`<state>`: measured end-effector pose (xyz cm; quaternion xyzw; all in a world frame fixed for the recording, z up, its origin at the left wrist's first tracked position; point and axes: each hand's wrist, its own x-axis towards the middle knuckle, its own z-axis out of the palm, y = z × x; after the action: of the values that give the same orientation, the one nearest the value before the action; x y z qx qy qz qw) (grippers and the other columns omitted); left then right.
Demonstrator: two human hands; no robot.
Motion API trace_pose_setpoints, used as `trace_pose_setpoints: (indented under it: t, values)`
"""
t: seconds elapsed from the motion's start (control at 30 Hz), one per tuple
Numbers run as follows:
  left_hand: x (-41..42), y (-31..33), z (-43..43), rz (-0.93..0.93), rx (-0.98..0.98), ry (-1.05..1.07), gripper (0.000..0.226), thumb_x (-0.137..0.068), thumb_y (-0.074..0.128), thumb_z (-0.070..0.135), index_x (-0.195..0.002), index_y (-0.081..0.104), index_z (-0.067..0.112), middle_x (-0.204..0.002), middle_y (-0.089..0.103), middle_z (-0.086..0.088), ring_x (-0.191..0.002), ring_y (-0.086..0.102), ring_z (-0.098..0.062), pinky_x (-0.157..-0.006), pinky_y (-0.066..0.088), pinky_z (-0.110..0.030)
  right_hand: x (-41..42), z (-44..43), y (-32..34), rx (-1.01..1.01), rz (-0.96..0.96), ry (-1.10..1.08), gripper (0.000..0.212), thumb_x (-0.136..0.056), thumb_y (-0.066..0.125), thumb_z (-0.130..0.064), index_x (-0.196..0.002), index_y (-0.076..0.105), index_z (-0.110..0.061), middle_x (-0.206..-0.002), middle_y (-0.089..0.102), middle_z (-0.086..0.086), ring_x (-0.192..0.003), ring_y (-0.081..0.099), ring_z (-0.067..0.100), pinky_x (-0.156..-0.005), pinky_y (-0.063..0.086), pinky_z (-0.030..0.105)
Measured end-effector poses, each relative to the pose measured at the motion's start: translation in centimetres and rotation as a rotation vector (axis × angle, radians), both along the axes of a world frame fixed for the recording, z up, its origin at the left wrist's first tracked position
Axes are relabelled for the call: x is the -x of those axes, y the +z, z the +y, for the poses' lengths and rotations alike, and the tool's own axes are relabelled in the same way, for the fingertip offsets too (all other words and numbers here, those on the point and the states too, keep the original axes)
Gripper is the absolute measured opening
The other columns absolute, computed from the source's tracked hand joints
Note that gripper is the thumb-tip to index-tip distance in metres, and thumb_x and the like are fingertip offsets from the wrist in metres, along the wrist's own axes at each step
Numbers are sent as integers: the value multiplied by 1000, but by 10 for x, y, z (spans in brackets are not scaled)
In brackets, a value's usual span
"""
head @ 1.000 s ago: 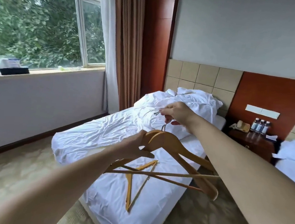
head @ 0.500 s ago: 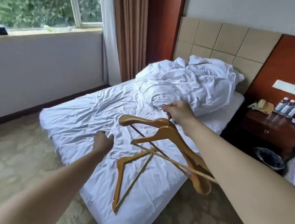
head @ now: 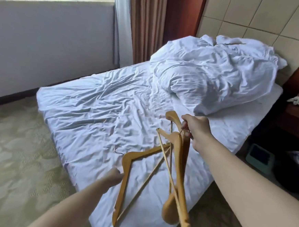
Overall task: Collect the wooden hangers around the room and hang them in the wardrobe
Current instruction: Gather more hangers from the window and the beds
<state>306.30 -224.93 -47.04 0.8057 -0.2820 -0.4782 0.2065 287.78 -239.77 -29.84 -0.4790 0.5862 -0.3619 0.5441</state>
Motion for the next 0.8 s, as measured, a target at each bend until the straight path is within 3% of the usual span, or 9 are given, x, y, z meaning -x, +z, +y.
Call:
trace_pose_setpoints:
  t: [0.1,0.17,0.27,0.4,0.5,0.67,0.73,0.8]
  values:
    - [0,-39,-5,-3,-38,41,23,-69,54,24,-62,33,16,-60,40,-7,-51,38,-14,-44,32,-23,-5,-7,-26,1,-8,-13,25,-79,61,-13,-55,54,-8,-57,56,6,-59,45,23,-48,30,24]
    - [-1,-63,-11,-95,-43,22,25,-77,51,15,-60,32,15,-64,44,-17,-59,50,-20,-52,37,-33,-7,-11,-41,0,-4,-9,28,-83,59,-13,-55,57,-8,-59,59,5,-60,49,20,-50,34,24]
    - [0,-83,-21,-100,-14,49,31,-78,55,7,-58,33,15,-59,35,-4,-52,36,-15,-44,24,-25,-11,-17,-56,4,-24,-20,29,-86,56,-9,-57,57,-9,-61,59,4,-59,49,17,-49,35,23]
    - [4,-92,-29,-72,-15,55,20,-71,61,9,-67,42,13,-65,43,-2,-57,41,-14,-47,30,-23,-15,-20,-62,5,-44,4,20,-89,60,-12,-68,58,-9,-63,61,3,-55,51,11,-48,37,21]
    - [7,-99,-34,-64,-19,72,20,-69,64,12,-84,52,8,-75,53,-5,-70,51,-21,-57,37,-27,-13,-21,-65,7,-46,3,19,-88,62,-13,-69,60,-8,-64,62,3,-60,55,11,-54,40,24]
    - [11,-114,-36,-242,-70,-77,33,-77,69,20,-100,48,6,-105,56,-11,-103,59,-29,-71,43,-31,-4,-20,-72,8,-11,-16,23,-88,57,-10,-66,62,-5,-68,64,5,-63,54,16,-54,42,22]
    - [14,-114,-36,-261,-62,-59,17,-80,63,15,-87,50,7,-103,59,-13,-102,59,-30,-70,44,-32,-2,-18,-74,3,-12,-9,24,-90,57,-11,-68,62,-5,-69,64,6,-62,53,16,-50,43,20]
    - [16,-111,-36,-191,-23,30,19,-82,59,16,-71,45,10,-80,55,-9,-83,60,-29,-61,41,-29,1,-16,-75,-3,-19,-11,24,-91,57,-12,-68,61,-5,-67,63,6,-62,53,17,-49,42,21]
